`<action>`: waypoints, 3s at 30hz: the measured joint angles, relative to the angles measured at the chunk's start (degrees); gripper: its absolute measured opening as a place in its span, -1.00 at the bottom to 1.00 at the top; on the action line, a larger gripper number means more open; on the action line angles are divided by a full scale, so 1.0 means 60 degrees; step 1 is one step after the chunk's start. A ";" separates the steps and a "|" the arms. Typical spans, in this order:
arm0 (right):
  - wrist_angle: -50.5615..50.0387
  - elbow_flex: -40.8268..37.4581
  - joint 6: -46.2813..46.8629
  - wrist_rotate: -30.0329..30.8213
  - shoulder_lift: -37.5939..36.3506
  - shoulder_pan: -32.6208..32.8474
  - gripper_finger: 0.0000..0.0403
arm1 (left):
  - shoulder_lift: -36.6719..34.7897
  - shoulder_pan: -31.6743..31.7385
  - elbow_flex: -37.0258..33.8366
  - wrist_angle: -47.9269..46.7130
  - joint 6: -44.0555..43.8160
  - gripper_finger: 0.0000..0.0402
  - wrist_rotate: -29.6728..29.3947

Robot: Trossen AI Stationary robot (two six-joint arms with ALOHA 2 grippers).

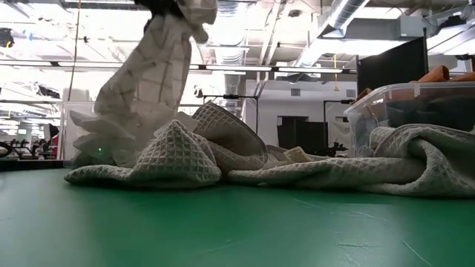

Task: Sort towels by color in basket
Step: Put the white patterned towel into the left transparent bin

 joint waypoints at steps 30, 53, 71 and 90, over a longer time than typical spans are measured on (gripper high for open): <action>0.0151 0.0000 -0.0084 0.0004 0.0018 0.0085 0.29 | 0.0630 0.0824 -0.2703 -0.7386 -0.0019 -0.92 -0.1999; 0.0155 0.0000 0.0878 0.0080 0.0018 0.0176 0.29 | 0.5301 0.0323 -0.2656 -0.7710 0.1279 -0.91 -0.4078; 0.0144 0.0000 0.0951 0.0091 0.0018 0.0176 0.29 | 0.2881 0.0172 -0.2061 -0.8477 0.1886 0.26 -0.3981; 0.0119 0.0000 0.0703 0.0087 0.0018 0.0176 0.29 | -0.0156 0.0162 -0.1286 -0.9539 0.0909 0.37 -0.0736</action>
